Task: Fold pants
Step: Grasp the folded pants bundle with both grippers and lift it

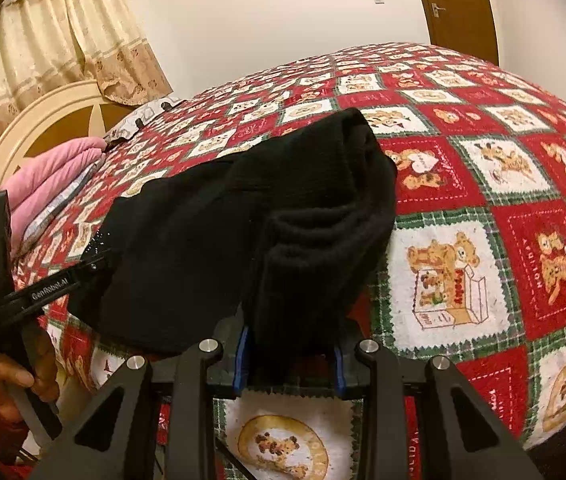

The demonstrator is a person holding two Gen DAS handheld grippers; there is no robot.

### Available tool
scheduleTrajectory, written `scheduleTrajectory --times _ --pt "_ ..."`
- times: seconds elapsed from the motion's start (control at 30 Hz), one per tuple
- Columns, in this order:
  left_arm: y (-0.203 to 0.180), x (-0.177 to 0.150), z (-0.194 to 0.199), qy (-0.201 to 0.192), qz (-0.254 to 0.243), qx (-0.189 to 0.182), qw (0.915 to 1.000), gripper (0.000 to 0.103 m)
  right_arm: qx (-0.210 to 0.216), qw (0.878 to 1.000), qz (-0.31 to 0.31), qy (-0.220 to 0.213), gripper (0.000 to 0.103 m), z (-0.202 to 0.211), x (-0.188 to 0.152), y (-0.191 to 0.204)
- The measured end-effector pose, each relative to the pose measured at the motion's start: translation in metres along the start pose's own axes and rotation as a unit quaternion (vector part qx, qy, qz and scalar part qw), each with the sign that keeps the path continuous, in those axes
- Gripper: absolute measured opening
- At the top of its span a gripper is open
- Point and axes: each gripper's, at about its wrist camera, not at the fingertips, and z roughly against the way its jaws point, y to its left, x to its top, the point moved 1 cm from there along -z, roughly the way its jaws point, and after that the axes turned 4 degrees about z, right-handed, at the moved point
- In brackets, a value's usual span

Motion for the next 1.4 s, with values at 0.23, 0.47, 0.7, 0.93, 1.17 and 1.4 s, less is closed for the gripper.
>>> scheduleTrajectory --times 0.23,0.47,0.7,0.93,1.17,1.4 --pt "0.000 -0.001 -0.005 0.001 0.018 -0.012 0.9998 0.059 0.037 0.998 -0.048 0.001 0.037 -0.005 -0.003 -0.015" --pt "0.003 0.003 0.000 -0.002 0.036 -0.049 0.9981 0.021 0.006 1.000 -0.008 0.002 0.033 -0.003 0.002 0.000" --pt "-0.010 0.007 0.022 -0.040 -0.004 -0.033 0.9986 0.021 -0.037 0.998 0.040 -0.024 0.031 0.010 0.011 0.022" --pt "-0.009 0.014 0.037 -0.058 -0.012 -0.026 0.9979 0.021 -0.025 0.997 0.053 -0.041 0.031 0.020 0.018 0.036" --pt "-0.003 0.015 0.042 -0.059 -0.022 -0.001 0.9980 0.021 -0.015 0.998 0.058 -0.035 0.031 0.017 0.015 0.043" --pt "-0.005 0.012 0.044 -0.060 -0.028 0.001 0.9978 0.021 -0.012 0.998 0.052 -0.035 0.031 0.018 0.016 0.042"
